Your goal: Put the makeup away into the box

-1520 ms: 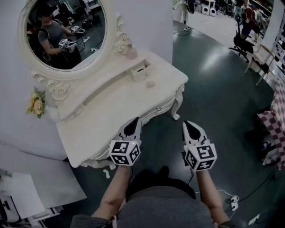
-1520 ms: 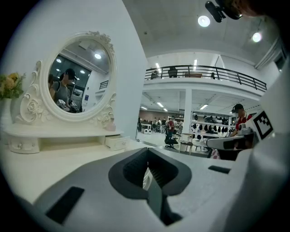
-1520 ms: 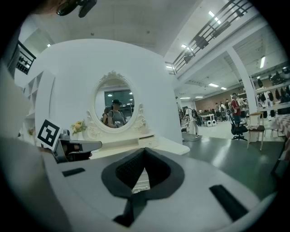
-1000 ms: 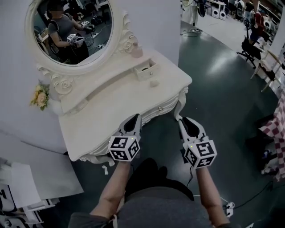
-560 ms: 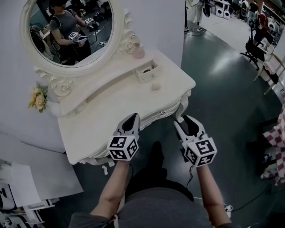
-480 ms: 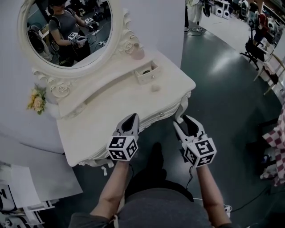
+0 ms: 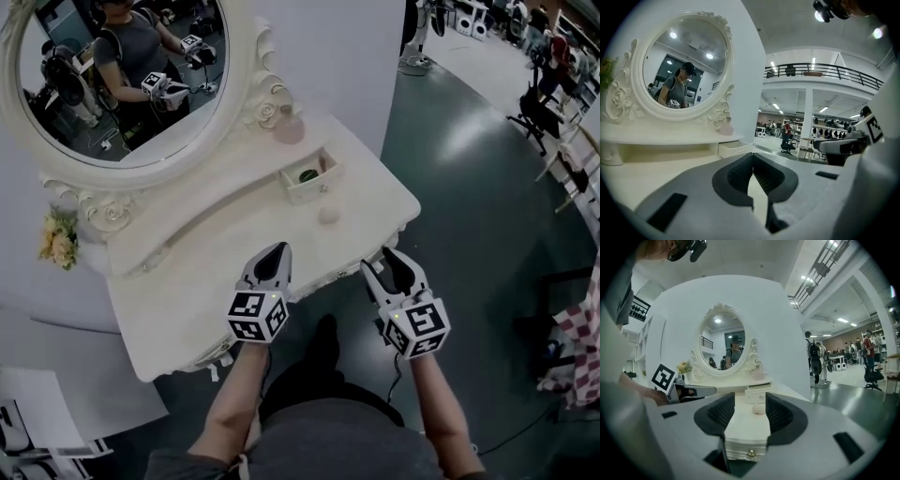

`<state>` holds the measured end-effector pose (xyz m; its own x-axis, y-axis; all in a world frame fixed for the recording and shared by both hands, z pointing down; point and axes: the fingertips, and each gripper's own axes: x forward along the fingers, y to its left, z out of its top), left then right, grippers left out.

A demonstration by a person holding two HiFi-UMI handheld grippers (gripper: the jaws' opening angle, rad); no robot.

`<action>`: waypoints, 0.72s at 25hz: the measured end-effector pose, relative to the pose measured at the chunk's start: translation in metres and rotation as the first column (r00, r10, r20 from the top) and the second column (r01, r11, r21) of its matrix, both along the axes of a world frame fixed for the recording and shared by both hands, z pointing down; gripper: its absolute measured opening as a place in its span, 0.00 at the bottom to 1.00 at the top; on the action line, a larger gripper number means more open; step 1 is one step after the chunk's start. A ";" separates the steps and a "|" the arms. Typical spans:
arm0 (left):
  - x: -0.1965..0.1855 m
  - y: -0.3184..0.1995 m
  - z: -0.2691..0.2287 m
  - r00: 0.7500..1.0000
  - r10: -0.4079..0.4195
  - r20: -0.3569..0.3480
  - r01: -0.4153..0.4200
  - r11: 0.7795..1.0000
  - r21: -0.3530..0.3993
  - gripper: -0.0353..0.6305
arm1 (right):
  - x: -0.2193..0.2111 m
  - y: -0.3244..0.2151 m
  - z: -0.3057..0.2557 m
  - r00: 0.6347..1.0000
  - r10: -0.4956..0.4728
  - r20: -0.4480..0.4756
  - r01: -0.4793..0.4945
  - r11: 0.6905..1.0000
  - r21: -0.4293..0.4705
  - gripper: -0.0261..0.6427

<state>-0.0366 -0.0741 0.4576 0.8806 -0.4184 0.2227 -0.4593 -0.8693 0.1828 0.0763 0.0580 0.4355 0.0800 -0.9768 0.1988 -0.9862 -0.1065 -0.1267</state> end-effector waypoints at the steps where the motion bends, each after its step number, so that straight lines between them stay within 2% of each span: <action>1: 0.004 -0.007 0.001 1.000 -0.001 0.002 0.001 1.000 -0.002 0.06 | 0.005 -0.007 0.001 1.000 -0.002 0.002 0.002 1.000 -0.003 0.35; 12: 0.043 -0.074 0.007 1.000 -0.011 0.016 0.011 1.000 -0.024 0.06 | 0.044 -0.075 0.013 0.998 -0.062 0.002 0.062 0.997 -0.048 0.35; 15: 0.048 -0.087 0.011 1.000 -0.011 0.020 0.012 0.999 -0.036 0.06 | 0.049 -0.091 0.018 0.996 -0.088 0.024 0.089 0.994 -0.057 0.42; 18: 0.051 -0.094 0.015 1.000 -0.013 0.020 0.014 0.999 -0.050 0.06 | 0.050 -0.102 0.025 0.993 -0.114 0.015 0.115 0.990 -0.085 0.42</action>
